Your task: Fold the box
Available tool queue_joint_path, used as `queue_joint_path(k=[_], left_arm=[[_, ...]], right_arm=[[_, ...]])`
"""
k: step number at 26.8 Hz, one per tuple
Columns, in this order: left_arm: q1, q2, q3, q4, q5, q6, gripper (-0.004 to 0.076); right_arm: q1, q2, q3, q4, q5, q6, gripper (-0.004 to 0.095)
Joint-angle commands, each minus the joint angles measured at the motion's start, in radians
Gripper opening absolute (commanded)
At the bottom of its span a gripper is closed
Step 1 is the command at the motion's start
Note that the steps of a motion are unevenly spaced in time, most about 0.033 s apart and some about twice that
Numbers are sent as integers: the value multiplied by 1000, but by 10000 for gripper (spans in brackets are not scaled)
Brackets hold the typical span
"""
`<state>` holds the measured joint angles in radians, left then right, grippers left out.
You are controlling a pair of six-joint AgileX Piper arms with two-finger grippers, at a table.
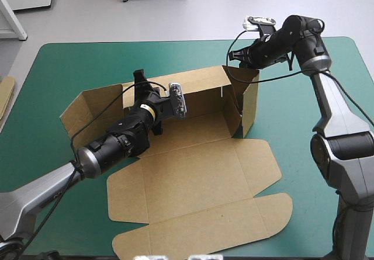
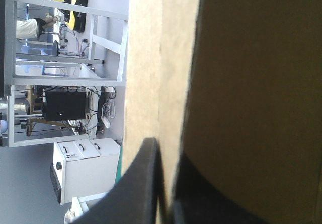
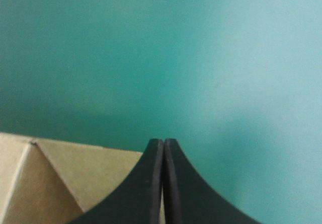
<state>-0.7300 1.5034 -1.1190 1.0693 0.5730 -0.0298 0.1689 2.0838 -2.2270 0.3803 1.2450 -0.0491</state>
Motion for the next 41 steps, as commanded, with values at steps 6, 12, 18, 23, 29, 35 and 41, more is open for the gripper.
queue_joint_path(k=[6,12,18,23,29,35,41], left_arm=[[0,-27,-9,-63,36,-32,-8],[0,-27,-9,-65,36,-33,-9],[0,-27,-9,-70,36,-33,-9],[0,-27,-9,-70,36,-34,-9],[0,-27,-9,-70,36,-34,-9],[0,-27,-9,-70,28,-36,-9],[0,-27,-9,-70,30,-40,-9]], right_arm=[[-8,-248,329,73,-106,-169,-17],[-8,-365,579,153,-314,-329,-17],[-8,-468,825,354,-534,-608,-17],[-8,-529,987,565,-647,-889,-17],[-8,-583,1105,767,-655,-1148,-17],[-8,-605,1155,841,-637,-1301,-17],[-8,-612,1157,791,-564,-1311,97]])
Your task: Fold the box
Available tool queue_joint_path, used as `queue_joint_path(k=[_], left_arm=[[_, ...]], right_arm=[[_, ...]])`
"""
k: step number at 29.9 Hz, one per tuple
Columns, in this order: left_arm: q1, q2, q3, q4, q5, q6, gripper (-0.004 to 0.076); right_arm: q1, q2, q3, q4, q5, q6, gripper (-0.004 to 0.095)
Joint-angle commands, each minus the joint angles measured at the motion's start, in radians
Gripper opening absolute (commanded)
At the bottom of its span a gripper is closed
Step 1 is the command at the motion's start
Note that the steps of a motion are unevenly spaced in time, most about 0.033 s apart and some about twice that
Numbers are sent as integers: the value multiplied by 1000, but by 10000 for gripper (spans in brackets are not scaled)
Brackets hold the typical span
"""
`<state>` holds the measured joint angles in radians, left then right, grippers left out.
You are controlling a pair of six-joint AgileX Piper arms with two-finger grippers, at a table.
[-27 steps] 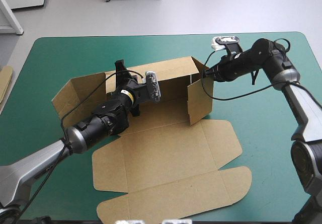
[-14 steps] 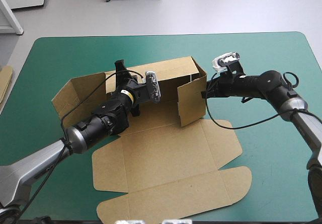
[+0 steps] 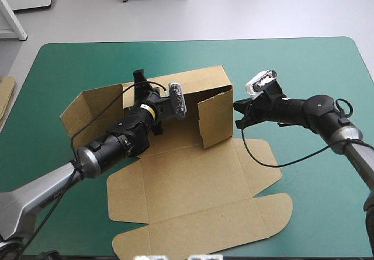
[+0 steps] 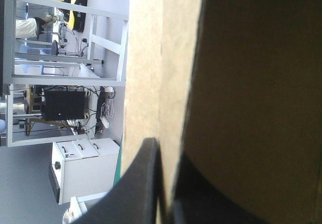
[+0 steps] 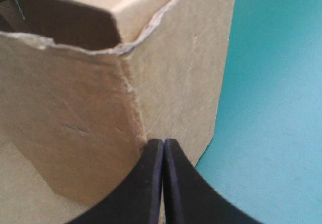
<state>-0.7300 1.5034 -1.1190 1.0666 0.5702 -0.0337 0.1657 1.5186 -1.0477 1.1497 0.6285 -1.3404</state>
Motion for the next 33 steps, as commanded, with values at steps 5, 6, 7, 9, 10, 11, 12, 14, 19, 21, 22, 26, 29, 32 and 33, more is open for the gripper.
queue_joint_path(k=[5,6,7,9,10,11,12,14,19,21,22,26,29,32,33], left_arm=[[0,-27,-9,-67,34,-36,-9],[0,-27,-9,-67,34,-36,-9],[0,-27,-9,-67,34,-36,-9],[0,-27,-9,-67,34,-36,-9],[0,-27,-9,-67,34,-36,-9],[0,-27,-9,-67,34,-36,-9],[0,-27,-9,-67,34,-36,-9],[0,-27,-9,-67,34,-36,-9],[0,-27,-9,-67,34,-36,-9],[0,-27,-9,-67,34,-36,-9],[0,-27,-9,-67,34,-36,-8],[0,-27,-9,-67,36,-36,-9],[0,-27,-9,-67,39,-36,-9],[0,-27,-9,-67,39,-36,-9],[0,-27,-9,-67,39,-36,-9]], right_arm=[[-5,-47,-22,42,56,-20,420],[-5,-47,-22,52,56,-20,486],[-5,-47,-22,59,56,-20,540],[-5,-47,-22,64,47,-22,600],[-5,-47,-22,64,36,-30,611],[-5,-47,-22,64,27,-34,611],[-5,-45,-22,69,20,-34,611],[-5,-38,-22,80,25,-49,611],[34,-31,-22,82,3,-68,606],[51,-31,-22,77,-17,-64,603],[59,-31,-22,72,-32,-53,603],[105,-31,-22,29,-112,-1,583],[152,-31,-22,-51,-191,116,581],[189,-31,-22,-93,-238,187,580],[198,-31,-22,-91,-250,191,578]])
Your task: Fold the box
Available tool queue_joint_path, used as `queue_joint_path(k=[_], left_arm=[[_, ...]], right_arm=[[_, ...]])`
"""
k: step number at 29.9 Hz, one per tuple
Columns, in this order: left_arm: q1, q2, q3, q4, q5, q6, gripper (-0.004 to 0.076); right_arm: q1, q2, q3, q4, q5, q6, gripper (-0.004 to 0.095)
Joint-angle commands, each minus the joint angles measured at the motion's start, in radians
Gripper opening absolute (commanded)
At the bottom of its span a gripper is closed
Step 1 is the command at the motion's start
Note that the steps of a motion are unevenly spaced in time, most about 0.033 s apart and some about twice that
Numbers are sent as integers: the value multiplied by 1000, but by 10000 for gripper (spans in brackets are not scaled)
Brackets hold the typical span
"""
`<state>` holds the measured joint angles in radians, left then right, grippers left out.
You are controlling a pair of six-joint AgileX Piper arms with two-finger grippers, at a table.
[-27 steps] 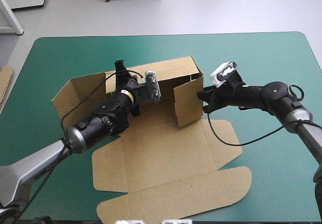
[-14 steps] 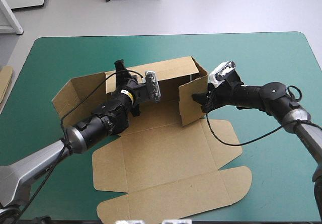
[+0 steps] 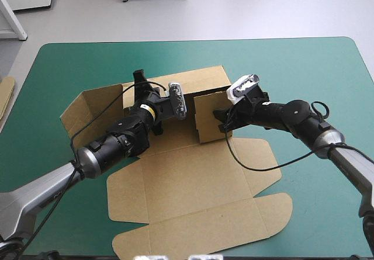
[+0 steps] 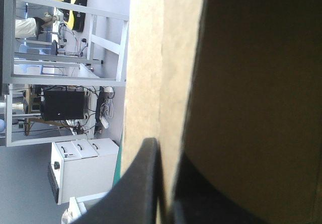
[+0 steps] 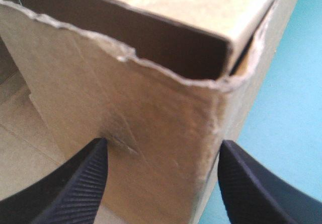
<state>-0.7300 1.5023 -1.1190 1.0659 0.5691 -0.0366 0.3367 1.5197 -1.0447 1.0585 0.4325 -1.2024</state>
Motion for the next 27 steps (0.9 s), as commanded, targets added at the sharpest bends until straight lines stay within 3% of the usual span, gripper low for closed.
queue_joint_path(k=[1,7,14,17,22,27], left_arm=[[0,-26,-9,-67,40,-33,-9],[0,-26,-9,-67,40,-33,-9],[0,-25,-9,-67,38,-33,-8],[0,-25,-9,-67,38,-33,-9],[0,-25,-9,-67,38,-33,-9],[0,-25,-9,-67,36,-33,-9]], right_arm=[[42,-32,-25,0,-77,72,578],[89,-32,-25,-2,-206,118,524],[89,-32,-25,1,-256,125,440],[90,-32,-25,1,-258,123,320],[92,-30,-25,1,-231,111,-18],[101,-22,-25,3,-218,111,-11]])
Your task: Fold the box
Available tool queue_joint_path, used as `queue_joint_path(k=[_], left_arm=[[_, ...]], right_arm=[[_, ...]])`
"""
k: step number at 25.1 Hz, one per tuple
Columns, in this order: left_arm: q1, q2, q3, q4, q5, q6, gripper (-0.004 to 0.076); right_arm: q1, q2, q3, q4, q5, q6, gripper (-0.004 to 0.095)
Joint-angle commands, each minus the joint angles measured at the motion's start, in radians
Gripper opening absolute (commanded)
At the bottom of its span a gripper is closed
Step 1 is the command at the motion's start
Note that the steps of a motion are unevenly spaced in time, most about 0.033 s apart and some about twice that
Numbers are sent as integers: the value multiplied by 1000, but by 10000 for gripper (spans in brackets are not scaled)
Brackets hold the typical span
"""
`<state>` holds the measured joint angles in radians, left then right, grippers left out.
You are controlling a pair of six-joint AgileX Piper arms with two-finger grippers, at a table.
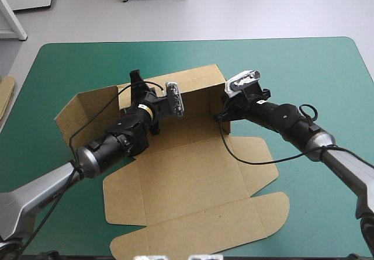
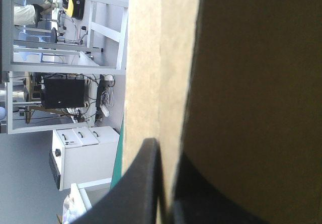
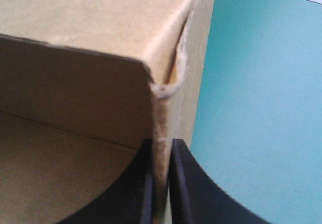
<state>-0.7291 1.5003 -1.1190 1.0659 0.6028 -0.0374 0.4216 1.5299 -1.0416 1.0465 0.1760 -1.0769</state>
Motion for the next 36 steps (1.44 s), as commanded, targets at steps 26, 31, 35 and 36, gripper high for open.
queue_joint_path(k=[26,31,35,36], left_arm=[[-1,-105,-25,-283,-11,-21,402],[-36,-135,-25,-282,27,-11,402],[-145,-168,-25,-282,74,-3,402],[-169,-176,-25,-282,94,-3,402]], right_arm=[[32,-21,-28,7,34,29,-7],[32,-21,-28,7,26,45,-7],[32,-21,-28,7,7,65,-6],[32,-21,-28,5,2,72,-1]])
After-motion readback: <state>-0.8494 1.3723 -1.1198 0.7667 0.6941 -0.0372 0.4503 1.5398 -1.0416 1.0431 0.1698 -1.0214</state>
